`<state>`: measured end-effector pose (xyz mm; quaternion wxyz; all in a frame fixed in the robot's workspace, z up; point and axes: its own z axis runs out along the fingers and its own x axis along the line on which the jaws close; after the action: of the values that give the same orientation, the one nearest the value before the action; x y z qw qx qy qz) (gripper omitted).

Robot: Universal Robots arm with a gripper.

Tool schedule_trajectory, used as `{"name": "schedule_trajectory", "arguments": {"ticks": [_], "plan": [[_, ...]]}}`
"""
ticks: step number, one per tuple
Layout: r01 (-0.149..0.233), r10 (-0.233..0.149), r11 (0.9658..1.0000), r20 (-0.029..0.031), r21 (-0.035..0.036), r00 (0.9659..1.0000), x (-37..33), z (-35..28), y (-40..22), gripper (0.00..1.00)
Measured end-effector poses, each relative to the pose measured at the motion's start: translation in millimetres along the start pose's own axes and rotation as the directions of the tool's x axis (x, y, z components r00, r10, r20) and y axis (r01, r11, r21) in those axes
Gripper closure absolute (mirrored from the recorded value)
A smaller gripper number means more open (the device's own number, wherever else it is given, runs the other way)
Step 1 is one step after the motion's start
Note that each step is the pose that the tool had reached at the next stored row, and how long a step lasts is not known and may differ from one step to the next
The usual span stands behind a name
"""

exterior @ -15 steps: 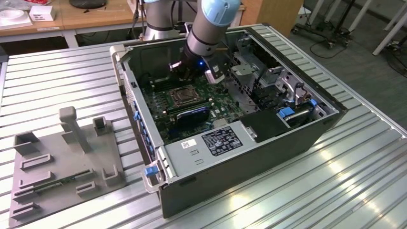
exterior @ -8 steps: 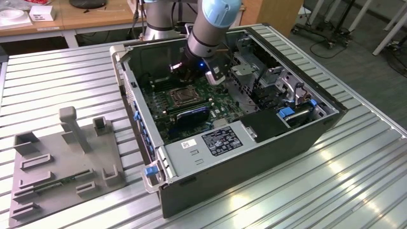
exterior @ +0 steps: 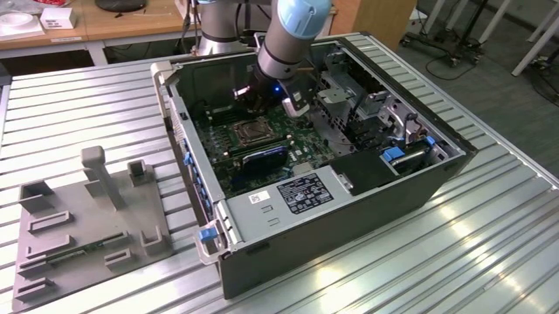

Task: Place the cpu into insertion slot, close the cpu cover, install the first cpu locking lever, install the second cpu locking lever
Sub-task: 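Install the first cpu locking lever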

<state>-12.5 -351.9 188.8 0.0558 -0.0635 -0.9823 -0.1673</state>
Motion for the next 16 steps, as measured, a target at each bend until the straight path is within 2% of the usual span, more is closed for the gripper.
{"name": "schedule_trajectory", "arguments": {"ticks": [16], "plan": [[0.0,0.0,1.0,0.0011,-0.0001,1.0,0.1,0.3,0.7,0.89]]}}
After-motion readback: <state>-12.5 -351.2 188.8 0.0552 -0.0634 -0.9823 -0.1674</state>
